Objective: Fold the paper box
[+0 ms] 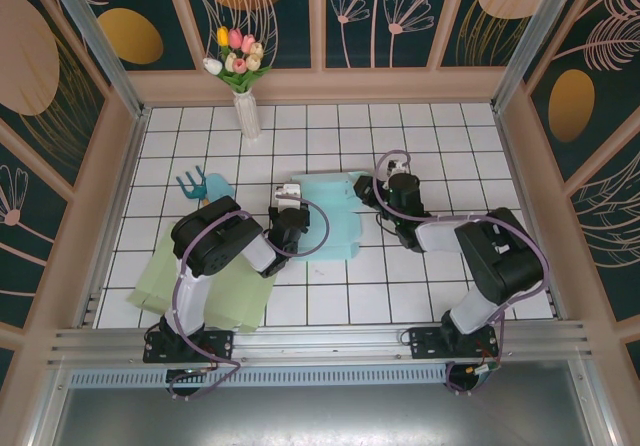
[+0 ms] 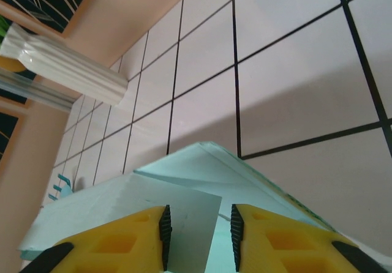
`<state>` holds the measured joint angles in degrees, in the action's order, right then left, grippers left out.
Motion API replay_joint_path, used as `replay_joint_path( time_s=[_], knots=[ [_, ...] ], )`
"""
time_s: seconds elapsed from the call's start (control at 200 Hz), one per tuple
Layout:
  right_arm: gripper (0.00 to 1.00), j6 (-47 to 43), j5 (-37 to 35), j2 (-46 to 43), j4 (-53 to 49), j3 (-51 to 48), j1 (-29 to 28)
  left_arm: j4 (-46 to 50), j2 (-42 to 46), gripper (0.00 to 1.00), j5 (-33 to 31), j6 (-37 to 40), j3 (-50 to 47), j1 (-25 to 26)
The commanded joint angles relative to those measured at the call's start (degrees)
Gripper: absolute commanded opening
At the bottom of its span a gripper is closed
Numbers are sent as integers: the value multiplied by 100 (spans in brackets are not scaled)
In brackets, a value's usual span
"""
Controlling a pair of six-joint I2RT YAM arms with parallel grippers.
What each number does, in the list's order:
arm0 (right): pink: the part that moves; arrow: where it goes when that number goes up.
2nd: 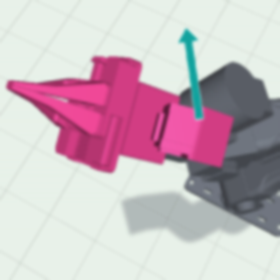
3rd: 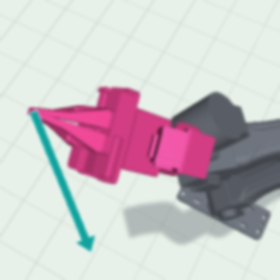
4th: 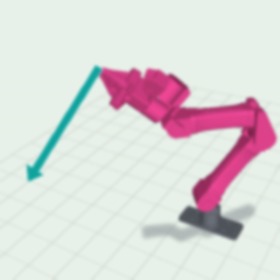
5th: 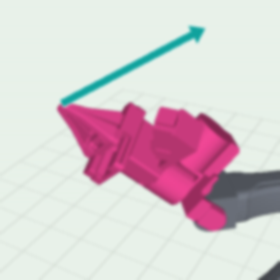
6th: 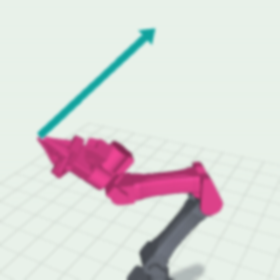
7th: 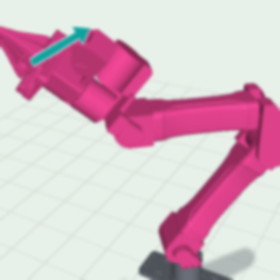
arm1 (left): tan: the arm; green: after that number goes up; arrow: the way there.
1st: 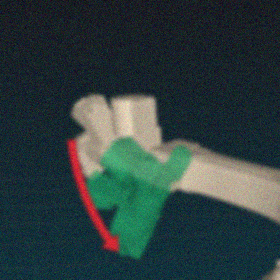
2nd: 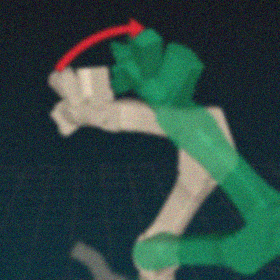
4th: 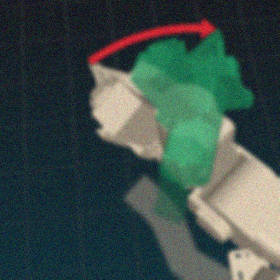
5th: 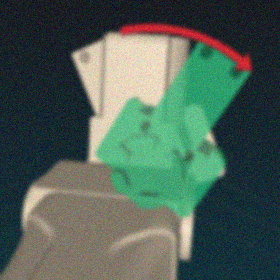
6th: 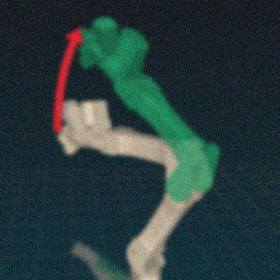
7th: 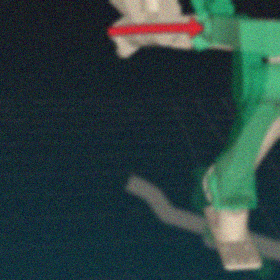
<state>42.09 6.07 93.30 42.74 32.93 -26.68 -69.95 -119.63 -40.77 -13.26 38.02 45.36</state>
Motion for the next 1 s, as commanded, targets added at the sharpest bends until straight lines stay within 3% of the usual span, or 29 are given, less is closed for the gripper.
replay_joint_path(
  time_s=[0.0, 0.34, 0.455, 0.751, 0.996],
  knots=[
    [34, -124, 211, 142, 283, -58, -97, 210, -183, 0, 54, 203, -111, -25],
    [36, -133, 681, 751, 1155, 180, -355, 228, -182, 0, 60, 209, -107, -23],
    [38, -61, 351, 737, 1175, 59, -380, 228, -182, 0, 63, 209, -110, -22],
    [44, -337, -646, 527, 48, -40, -373, 228, -183, 0, 65, 214, -109, -21],
    [47, -439, -924, 424, -148, -164, -356, 228, -181, 0, 45, 201, -108, -28]
  ],
)
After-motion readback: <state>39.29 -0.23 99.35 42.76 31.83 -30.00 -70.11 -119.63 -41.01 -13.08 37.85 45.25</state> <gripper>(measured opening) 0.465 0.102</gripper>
